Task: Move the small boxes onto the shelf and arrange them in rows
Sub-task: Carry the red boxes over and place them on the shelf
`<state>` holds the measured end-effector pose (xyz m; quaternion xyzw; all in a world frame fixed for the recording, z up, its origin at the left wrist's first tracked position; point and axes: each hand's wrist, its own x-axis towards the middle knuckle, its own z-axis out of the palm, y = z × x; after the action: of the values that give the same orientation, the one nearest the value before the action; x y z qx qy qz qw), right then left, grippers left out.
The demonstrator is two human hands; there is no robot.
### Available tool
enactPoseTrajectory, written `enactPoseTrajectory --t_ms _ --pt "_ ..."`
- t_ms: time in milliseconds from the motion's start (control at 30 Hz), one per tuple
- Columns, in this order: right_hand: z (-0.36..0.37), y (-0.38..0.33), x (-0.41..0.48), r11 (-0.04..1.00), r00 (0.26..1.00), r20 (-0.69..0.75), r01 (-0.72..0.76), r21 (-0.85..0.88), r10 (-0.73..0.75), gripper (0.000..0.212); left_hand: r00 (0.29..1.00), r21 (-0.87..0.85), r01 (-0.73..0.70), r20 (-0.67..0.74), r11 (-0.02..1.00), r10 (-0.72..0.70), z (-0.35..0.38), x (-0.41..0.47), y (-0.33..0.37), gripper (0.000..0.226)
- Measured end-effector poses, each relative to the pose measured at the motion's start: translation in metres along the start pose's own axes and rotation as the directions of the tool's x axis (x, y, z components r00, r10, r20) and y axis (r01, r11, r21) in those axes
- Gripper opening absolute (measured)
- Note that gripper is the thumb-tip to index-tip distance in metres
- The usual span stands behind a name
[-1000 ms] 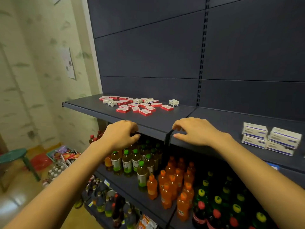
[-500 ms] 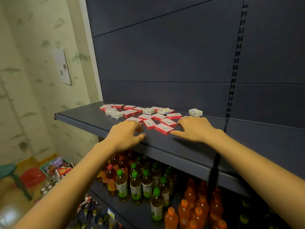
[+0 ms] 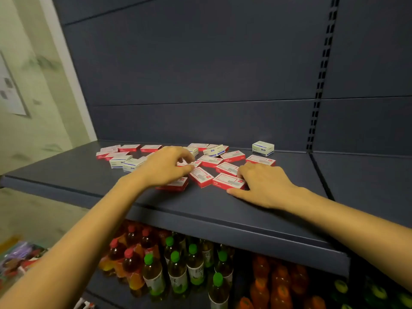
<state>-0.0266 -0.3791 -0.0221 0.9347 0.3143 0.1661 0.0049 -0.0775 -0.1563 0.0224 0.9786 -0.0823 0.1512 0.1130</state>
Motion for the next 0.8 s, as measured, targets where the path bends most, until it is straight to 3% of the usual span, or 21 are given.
enactPoseTrajectory --t_ms 133,300,533,667,800 --pt "-0.005 -0.005 -0.001 0.995 0.995 0.044 -0.094 0.015 0.094 0.051 0.968 -0.042 -0.145 0.201 0.989 0.150 0.000 0.024 -0.013 0.032" --pt "-0.018 -0.007 -0.018 0.969 0.970 -0.016 -0.241 0.047 0.242 0.051 0.861 -0.026 -0.291 0.429 0.957 0.273 0.004 0.049 -0.031 0.041" --pt "-0.035 -0.013 -0.056 0.887 0.884 -0.073 -0.457 0.069 0.461 0.050 0.730 -0.087 -0.337 0.605 0.937 0.318 0.010 0.077 -0.042 0.045" --pt "-0.040 -0.014 -0.078 0.838 0.836 -0.061 -0.541 0.074 0.545 0.047 0.687 -0.089 -0.411 0.624 0.907 0.372 0.013 0.089 -0.038 0.034" --pt "-0.050 -0.010 -0.105 0.790 0.784 -0.099 -0.607 0.090 0.613 0.045 0.750 -0.231 -0.457 0.419 0.859 0.512 0.011 0.094 -0.025 0.031"
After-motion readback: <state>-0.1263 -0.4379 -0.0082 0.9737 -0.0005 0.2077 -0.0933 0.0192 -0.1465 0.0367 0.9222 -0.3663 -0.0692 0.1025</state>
